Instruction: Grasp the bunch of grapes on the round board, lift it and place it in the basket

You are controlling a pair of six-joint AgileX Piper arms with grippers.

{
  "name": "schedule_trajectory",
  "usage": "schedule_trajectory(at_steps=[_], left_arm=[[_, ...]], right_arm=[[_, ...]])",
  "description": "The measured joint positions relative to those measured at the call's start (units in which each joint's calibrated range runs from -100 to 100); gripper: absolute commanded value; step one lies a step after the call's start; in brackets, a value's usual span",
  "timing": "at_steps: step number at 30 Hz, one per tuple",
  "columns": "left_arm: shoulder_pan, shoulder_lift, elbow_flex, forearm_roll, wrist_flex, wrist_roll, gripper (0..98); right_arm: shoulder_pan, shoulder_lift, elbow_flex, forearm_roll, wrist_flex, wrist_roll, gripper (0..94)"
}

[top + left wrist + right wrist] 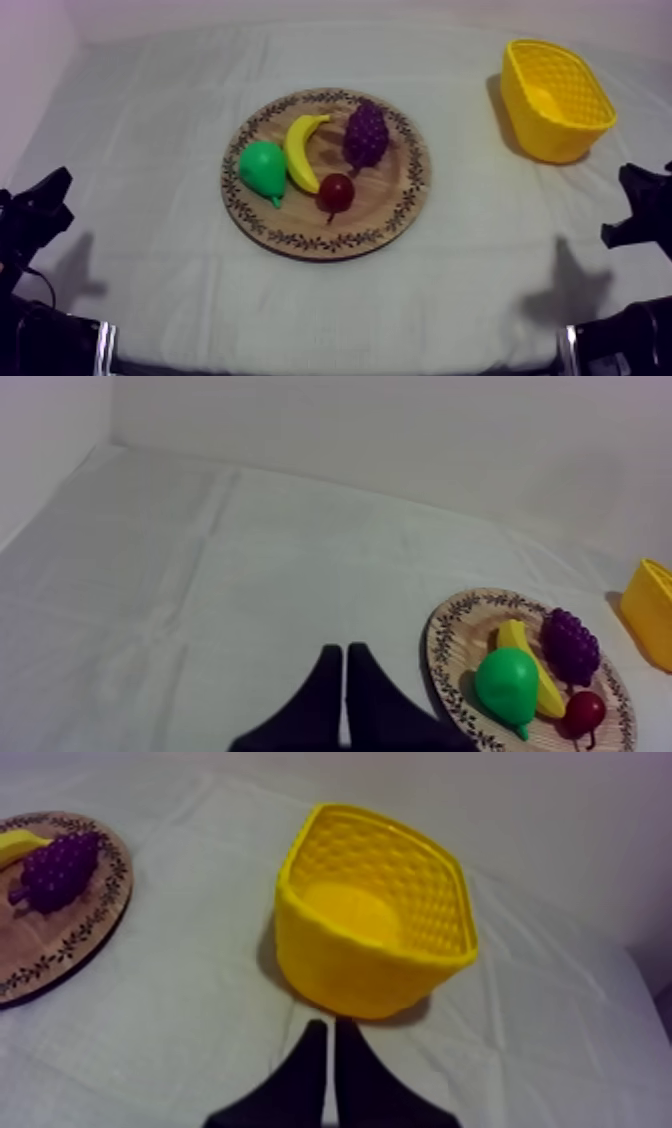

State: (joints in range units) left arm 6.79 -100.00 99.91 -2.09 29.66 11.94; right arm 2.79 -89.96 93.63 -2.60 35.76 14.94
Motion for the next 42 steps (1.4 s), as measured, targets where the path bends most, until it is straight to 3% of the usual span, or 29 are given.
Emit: schedule_trajectory(at_steps=[6, 14, 24, 36, 42], left_arm=[[0.00, 0.00, 0.00, 0.00, 0.00, 0.00, 0.1], [0.00, 0.00, 0.00, 0.00, 0.00, 0.00, 0.1], [0.00, 0.00, 0.00, 0.00, 0.00, 0.00, 0.1], [0.00, 0.00, 0.00, 0.00, 0.00, 0.00, 0.1], [0.00, 0.00, 0.00, 0.00, 0.00, 0.00, 0.1]], right_arm=[[-1.03, 7.20, -8.63, 0.22, 1.49, -0.07, 0.2], [-3.83, 18.66, -21.41, 3.33, 3.89, -2.48, 0.2], [-12.31, 33.23, -35.11, 12.40, 9.73, -11.09, 0.2], [-20.29, 48.33, -53.37, 15.86, 19.76, -17.62, 0.2], [-25.20, 57.12, -62.69, 17.36, 27.83, -21.32, 0.2]])
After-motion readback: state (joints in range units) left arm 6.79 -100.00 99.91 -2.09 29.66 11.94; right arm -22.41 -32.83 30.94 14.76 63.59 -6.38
